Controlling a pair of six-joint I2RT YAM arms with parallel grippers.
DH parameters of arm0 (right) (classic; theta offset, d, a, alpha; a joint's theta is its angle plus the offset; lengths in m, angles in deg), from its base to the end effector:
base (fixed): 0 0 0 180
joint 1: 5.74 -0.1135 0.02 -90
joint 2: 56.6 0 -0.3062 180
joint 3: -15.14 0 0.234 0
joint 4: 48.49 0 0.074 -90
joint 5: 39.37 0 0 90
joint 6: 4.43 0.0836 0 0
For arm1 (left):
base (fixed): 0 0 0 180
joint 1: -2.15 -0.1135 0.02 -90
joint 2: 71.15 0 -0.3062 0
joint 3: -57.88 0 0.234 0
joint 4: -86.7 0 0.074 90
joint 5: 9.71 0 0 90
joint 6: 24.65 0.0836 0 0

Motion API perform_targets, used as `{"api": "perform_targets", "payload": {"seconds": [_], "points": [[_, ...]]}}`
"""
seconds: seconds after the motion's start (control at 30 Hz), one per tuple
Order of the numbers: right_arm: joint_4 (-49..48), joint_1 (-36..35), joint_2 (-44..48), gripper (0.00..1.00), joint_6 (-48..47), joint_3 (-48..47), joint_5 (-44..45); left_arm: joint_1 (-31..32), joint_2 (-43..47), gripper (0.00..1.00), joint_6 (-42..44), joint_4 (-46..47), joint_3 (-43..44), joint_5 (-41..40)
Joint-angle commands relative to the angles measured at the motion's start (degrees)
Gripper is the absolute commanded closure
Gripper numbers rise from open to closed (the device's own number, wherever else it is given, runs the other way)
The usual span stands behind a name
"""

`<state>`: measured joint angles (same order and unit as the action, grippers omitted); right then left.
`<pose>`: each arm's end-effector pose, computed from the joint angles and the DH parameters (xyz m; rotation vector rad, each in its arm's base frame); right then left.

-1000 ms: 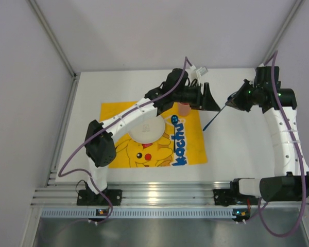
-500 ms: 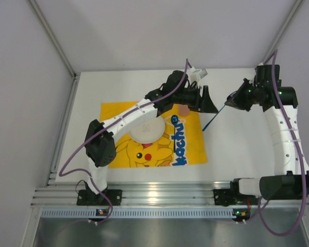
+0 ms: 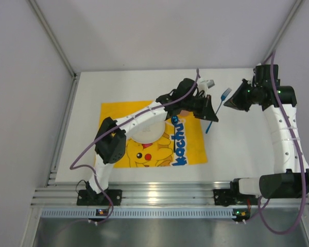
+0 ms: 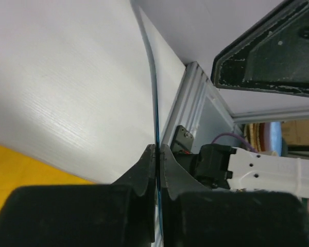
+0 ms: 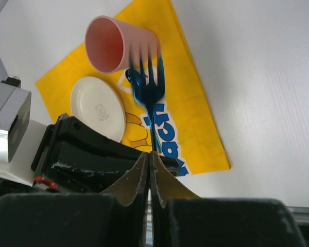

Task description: Set the dinner table for one person

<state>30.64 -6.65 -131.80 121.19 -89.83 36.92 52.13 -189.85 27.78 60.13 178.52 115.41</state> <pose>0.2456 0.0237 0.4079 0.6346 2.4010 0.5712 0.3042 -0.4371 0.3307 0.6967 2.1853 -1.5114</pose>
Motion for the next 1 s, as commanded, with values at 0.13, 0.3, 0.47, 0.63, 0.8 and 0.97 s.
{"api": "perform_targets", "payload": {"seconds": [0.13, 0.3, 0.47, 0.63, 0.8, 0.97], "points": [[-1.16, -0.76, 0.49, 1.00, -0.20, -1.12, -1.66, 0.12, 2.76, 1.00, 0.03, 0.72, 2.16, 0.13], [-1.60, -0.76, 0.58, 0.54, -1.25, -4.11, -1.93, -0.23, 8.64, 1.00, 0.12, 1.15, -2.58, 0.40], [-4.23, -0.68, 2.77, 0.35, -2.13, -7.19, -1.23, -2.60, 19.69, 1.00, -0.84, 3.08, -11.45, 0.57], [-4.24, -0.76, 4.09, 0.35, -2.74, -4.65, -1.58, -8.48, 31.04, 1.00, -2.70, 4.09, -20.68, 3.21], [-5.03, -0.76, 5.76, 0.37, -2.04, -0.34, -3.07, -18.21, 38.26, 1.00, 1.25, -4.19, -29.46, 0.13], [-4.86, -1.11, 6.56, 0.37, -1.95, 1.68, -3.95, -27.81, 44.25, 1.00, 7.23, -13.49, -36.25, -4.79]]}}
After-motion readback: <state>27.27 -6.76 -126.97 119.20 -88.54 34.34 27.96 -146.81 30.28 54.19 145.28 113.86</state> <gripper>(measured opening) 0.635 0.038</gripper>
